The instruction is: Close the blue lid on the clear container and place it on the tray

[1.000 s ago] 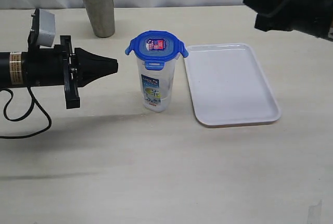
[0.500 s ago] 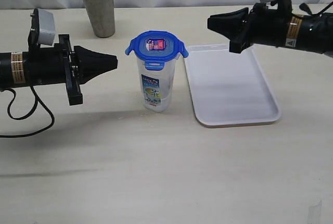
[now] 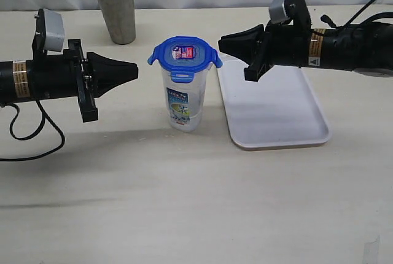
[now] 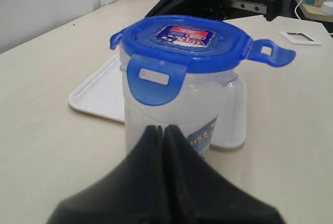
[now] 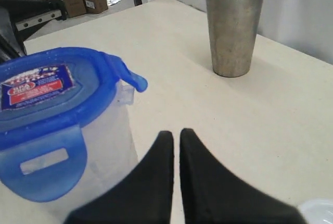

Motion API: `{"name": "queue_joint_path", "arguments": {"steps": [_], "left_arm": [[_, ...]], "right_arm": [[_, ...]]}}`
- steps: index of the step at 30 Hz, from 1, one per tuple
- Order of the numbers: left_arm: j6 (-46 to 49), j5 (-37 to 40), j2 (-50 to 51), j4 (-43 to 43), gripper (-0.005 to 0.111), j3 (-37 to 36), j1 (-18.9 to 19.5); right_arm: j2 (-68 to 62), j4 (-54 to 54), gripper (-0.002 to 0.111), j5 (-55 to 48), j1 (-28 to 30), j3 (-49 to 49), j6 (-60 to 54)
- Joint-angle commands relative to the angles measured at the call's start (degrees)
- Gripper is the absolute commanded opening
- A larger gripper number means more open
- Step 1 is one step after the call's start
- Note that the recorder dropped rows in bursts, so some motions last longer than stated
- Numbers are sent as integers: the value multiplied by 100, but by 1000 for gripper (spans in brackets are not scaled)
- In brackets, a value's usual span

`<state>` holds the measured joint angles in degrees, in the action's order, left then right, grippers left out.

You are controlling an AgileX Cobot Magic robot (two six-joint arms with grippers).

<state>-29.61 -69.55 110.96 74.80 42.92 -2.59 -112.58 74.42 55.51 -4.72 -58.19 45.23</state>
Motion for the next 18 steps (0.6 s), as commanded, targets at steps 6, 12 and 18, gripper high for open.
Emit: {"name": "queue_joint_path", "arguments": {"steps": [6,12,18], "left_arm": [[15,-41,15,-205,0,19,-10],[15,-41,15,-215,0,19,-10],[15,-41,15,-249,0,19,-10]], "right_arm": [[17,306,5,462,-6,-41,-68],[17,456,5,490,-6,-41,21],[17,612,5,505,-6,-41,126]]}}
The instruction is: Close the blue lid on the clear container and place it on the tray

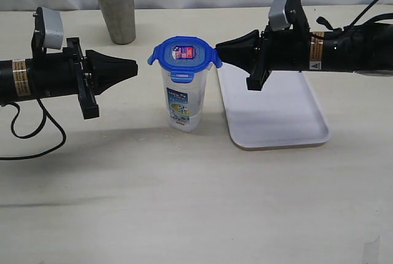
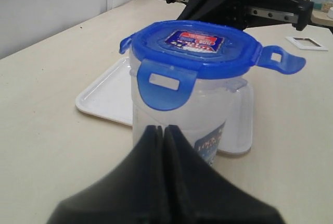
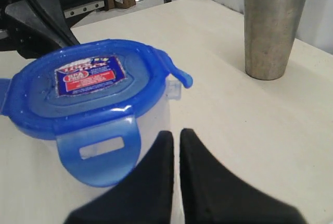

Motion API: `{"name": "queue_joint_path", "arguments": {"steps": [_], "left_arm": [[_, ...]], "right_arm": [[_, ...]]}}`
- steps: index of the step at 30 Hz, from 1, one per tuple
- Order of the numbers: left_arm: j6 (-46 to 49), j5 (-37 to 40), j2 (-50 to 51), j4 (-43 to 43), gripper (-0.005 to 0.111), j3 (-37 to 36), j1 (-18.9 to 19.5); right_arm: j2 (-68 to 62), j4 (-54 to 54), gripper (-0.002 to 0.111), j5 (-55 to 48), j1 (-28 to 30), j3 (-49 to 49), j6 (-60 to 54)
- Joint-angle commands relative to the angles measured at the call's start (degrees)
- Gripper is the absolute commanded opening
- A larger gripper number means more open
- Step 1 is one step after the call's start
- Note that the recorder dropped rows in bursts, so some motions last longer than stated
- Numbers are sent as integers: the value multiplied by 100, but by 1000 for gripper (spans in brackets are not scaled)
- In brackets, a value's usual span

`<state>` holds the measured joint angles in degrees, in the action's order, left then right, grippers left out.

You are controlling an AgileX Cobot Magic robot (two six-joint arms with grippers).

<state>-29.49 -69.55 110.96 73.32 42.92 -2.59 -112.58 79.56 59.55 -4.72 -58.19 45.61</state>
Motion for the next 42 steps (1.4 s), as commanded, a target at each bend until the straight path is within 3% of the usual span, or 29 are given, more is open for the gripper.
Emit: {"name": "queue_joint_path", "arguments": {"steps": [1,26,42], "left_arm": [[3,-41,15,-102,0,19,-10],[3,-41,15,-208,0,19,-10],[-19,-41,15,-208,0,19,-10]], "right_arm": [[25,98,5,101,-6,-41,108],[169,819,5,225,-6,-41,555],[169,519,5,-27,-6,-41,538]]}}
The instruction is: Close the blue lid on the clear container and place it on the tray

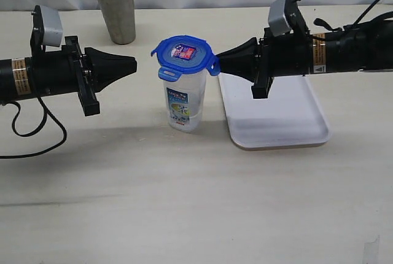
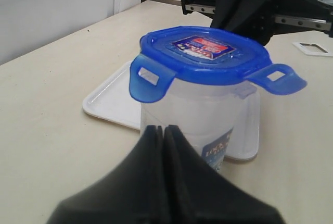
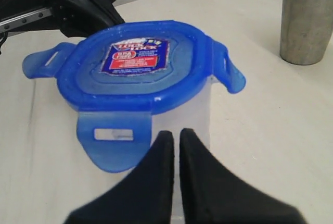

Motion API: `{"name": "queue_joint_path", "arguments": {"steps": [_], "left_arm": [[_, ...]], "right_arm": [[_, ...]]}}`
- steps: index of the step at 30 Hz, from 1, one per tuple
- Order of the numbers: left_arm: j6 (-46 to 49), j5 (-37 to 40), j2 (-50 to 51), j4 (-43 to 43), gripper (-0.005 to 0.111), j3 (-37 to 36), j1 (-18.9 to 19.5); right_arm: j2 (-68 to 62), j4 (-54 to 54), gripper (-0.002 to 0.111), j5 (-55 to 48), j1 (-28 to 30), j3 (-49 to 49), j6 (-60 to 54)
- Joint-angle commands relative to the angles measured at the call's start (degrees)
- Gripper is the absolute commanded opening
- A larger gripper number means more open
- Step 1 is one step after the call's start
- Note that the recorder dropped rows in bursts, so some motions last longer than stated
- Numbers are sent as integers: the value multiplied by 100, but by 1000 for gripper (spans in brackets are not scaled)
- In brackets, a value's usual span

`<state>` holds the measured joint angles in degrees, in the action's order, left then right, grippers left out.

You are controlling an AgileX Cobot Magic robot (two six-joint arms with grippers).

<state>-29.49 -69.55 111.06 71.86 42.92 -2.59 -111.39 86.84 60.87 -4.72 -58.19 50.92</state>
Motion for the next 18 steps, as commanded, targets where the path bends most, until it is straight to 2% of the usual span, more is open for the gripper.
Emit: {"name": "queue_joint_path", "arguments": {"steps": [1,9,18], "left_arm": [[-30,-41,5,-61,0,19,-10],[-30,-41,5,-61,0,19,-10],[-30,-41,5,-61,0,19,-10]], "right_arm": [[50,-219,5,-187,-6,-41,7],[232,-242,5,-197,-6,-41,132],[553,196,5,-201,-6,-41,640]]}}
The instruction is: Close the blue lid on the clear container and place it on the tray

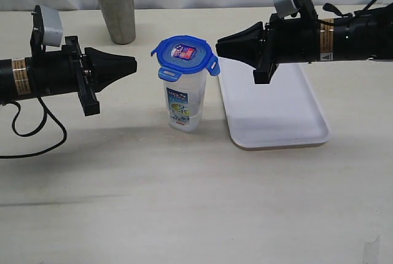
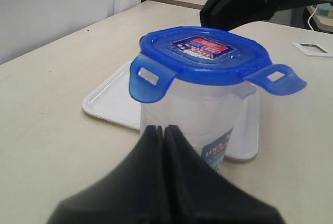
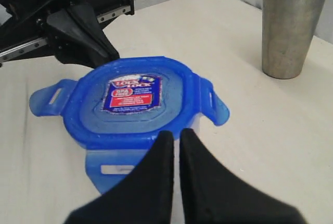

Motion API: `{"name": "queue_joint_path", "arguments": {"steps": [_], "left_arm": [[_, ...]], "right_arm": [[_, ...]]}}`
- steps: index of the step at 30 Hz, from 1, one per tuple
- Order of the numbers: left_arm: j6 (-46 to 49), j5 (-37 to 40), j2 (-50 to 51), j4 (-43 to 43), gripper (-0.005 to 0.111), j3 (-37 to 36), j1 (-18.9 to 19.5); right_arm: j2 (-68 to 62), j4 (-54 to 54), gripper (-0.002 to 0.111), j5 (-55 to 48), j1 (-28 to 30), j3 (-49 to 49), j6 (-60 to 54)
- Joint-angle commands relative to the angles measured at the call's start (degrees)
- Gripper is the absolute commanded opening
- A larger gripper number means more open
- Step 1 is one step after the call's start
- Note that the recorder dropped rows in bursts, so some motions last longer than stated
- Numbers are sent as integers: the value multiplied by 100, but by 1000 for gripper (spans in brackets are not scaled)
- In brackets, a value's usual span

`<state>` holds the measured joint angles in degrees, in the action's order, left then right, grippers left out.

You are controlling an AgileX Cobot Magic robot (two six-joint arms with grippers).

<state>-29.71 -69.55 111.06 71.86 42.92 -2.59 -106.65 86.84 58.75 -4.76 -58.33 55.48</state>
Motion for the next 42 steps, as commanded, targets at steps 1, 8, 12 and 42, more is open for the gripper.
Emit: {"name": "queue_joint_path", "arguments": {"steps": [1,8,12,42], "left_arm": [[-8,-41,5,-61,0,19,-10],[-8,-41,5,-61,0,19,-10],[-8,-41,5,-61,0,19,-10],[-25,-41,5,-37,0,19,-10]], "right_arm": [[79,216,5,-25,-2,-15,268],[79,275,5,-249,-2,50,335],[79,275,5,-138,-2,50,423],[69,264,5,129,-2,201,469]]}}
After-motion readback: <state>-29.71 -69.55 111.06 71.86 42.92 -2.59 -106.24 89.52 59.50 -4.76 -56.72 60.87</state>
